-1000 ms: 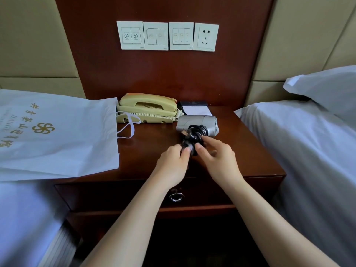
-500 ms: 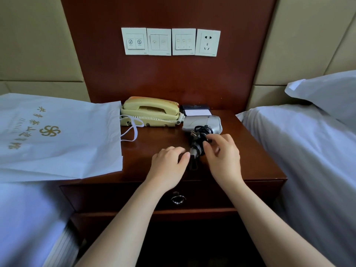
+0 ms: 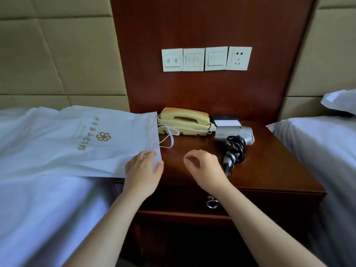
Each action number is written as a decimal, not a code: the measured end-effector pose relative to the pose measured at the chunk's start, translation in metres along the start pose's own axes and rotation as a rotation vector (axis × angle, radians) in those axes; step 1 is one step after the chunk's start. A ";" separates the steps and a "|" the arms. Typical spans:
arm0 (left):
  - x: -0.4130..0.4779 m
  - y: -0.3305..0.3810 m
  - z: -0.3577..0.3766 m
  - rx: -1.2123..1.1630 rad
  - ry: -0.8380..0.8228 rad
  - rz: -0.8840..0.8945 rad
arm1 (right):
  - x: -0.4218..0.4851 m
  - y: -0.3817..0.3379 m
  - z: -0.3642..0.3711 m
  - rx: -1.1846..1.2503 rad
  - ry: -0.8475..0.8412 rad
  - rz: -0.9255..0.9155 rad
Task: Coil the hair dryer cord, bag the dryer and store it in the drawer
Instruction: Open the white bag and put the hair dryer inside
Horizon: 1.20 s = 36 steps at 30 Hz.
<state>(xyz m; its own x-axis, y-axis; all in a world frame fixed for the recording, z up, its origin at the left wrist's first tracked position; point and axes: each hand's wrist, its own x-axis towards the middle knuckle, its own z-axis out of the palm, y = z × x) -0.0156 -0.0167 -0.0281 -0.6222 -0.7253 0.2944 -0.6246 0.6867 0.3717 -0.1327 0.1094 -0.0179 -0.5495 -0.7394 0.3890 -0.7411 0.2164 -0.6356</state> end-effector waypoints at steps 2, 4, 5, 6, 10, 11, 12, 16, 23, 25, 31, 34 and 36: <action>0.000 -0.019 0.003 0.062 -0.012 -0.017 | 0.008 -0.004 0.017 0.081 -0.076 0.091; 0.001 -0.032 0.005 0.063 -0.035 -0.038 | 0.017 -0.006 0.035 0.151 -0.111 0.175; 0.001 -0.037 0.007 0.051 -0.046 -0.043 | 0.022 -0.006 0.043 0.185 -0.117 0.216; 0.002 -0.041 0.009 0.040 -0.055 -0.039 | 0.027 -0.006 0.051 0.228 -0.109 0.257; 0.005 -0.053 0.014 -0.050 -0.048 -0.005 | 0.048 -0.008 0.079 0.496 -0.083 0.414; 0.007 -0.055 0.014 -0.113 -0.040 -0.014 | 0.053 -0.009 0.084 0.547 -0.086 0.442; 0.009 -0.058 0.013 -0.177 -0.031 -0.023 | 0.057 -0.007 0.090 0.569 -0.092 0.449; 0.008 -0.063 0.011 -0.310 0.003 -0.014 | 0.065 -0.013 0.094 0.614 -0.113 0.471; -0.003 -0.066 0.003 -0.464 0.002 0.024 | 0.053 -0.030 0.100 0.388 -0.154 0.340; -0.005 -0.066 0.002 -0.520 0.023 0.021 | 0.047 -0.034 0.098 0.345 -0.112 0.267; -0.008 -0.051 -0.005 -0.583 0.169 0.184 | 0.034 -0.048 0.065 0.341 0.088 -0.017; -0.010 -0.043 -0.007 -0.577 0.252 0.278 | 0.029 -0.050 0.044 0.399 0.236 -0.122; -0.012 -0.036 -0.009 -0.572 0.267 0.303 | 0.025 -0.048 0.033 0.414 0.355 -0.162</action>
<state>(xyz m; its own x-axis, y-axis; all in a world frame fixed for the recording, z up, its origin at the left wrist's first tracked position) 0.0184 -0.0330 -0.0375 -0.5467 -0.5434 0.6371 -0.0500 0.7807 0.6229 -0.0978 0.0599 0.0006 -0.5904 -0.4675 0.6580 -0.6529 -0.2027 -0.7298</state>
